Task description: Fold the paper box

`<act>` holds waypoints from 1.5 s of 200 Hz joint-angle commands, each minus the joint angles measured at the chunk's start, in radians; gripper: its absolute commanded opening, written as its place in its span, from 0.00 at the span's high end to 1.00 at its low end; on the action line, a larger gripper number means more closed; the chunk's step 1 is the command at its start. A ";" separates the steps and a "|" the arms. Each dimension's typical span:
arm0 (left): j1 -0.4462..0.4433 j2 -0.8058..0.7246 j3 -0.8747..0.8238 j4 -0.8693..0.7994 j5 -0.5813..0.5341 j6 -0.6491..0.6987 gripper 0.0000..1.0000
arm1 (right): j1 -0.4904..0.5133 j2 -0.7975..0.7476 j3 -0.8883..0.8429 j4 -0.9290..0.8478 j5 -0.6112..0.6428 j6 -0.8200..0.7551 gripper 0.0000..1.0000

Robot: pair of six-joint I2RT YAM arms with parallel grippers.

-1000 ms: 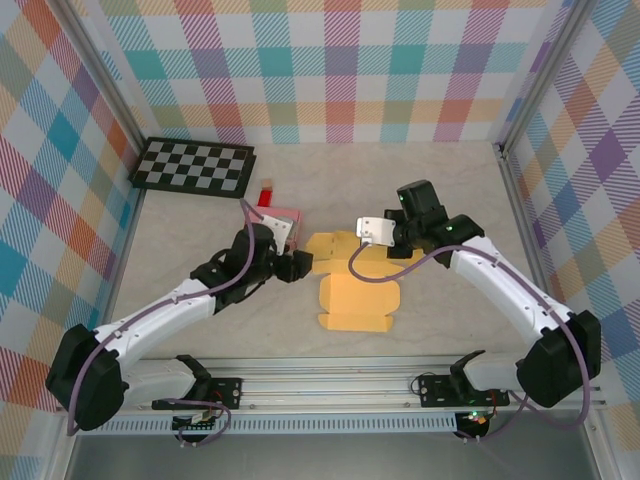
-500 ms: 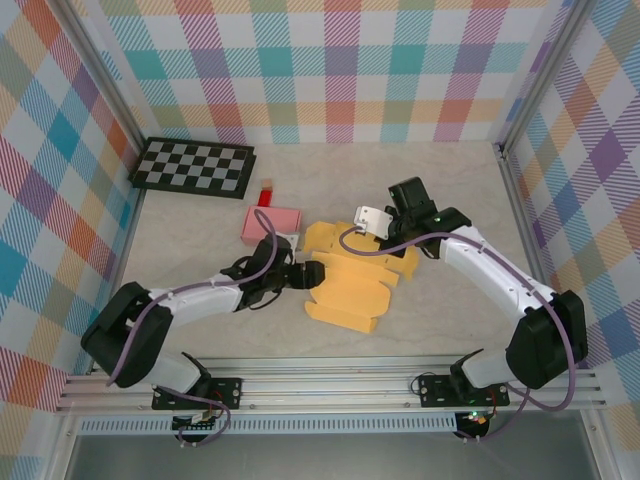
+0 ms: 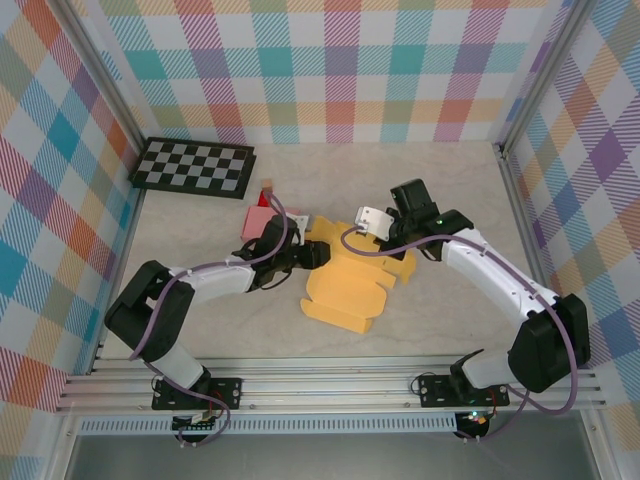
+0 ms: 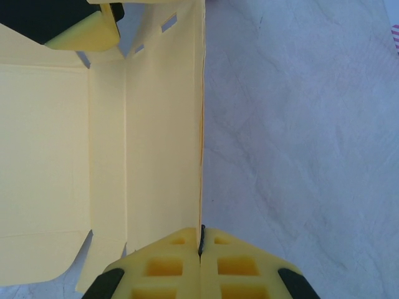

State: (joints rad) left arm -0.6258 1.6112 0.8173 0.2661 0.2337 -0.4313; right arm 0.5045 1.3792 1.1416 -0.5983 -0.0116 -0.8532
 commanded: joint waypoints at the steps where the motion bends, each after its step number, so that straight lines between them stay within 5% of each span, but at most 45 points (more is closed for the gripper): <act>1: -0.019 0.019 0.005 0.065 0.055 -0.063 0.59 | -0.002 -0.017 0.000 0.022 -0.026 0.037 1.00; 132: -0.120 0.205 -0.047 0.212 -0.012 -0.246 0.46 | -0.001 -0.016 -0.138 0.124 -0.035 0.056 1.00; 184: -0.096 -0.174 -0.086 -0.104 -0.110 0.062 0.42 | -0.022 -0.083 -0.236 0.238 0.014 -0.095 1.00; 235: -0.014 -0.575 -0.188 -0.330 -0.212 0.258 0.38 | -0.018 -0.159 -0.321 0.384 -0.103 -0.339 1.00; 267: 0.009 -0.596 -0.221 -0.362 -0.327 0.234 0.41 | 0.015 -0.221 -0.358 0.425 -0.103 -0.489 1.00; 300: 0.009 -0.539 -0.248 -0.296 -0.317 0.225 0.41 | 0.040 -0.267 -0.443 0.514 -0.068 -0.659 1.00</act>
State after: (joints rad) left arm -0.6228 1.0355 0.5911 -0.0433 -0.0471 -0.2230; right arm 0.5312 1.1370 0.7403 -0.1665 -0.0708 -1.3457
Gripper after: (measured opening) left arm 0.586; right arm 0.058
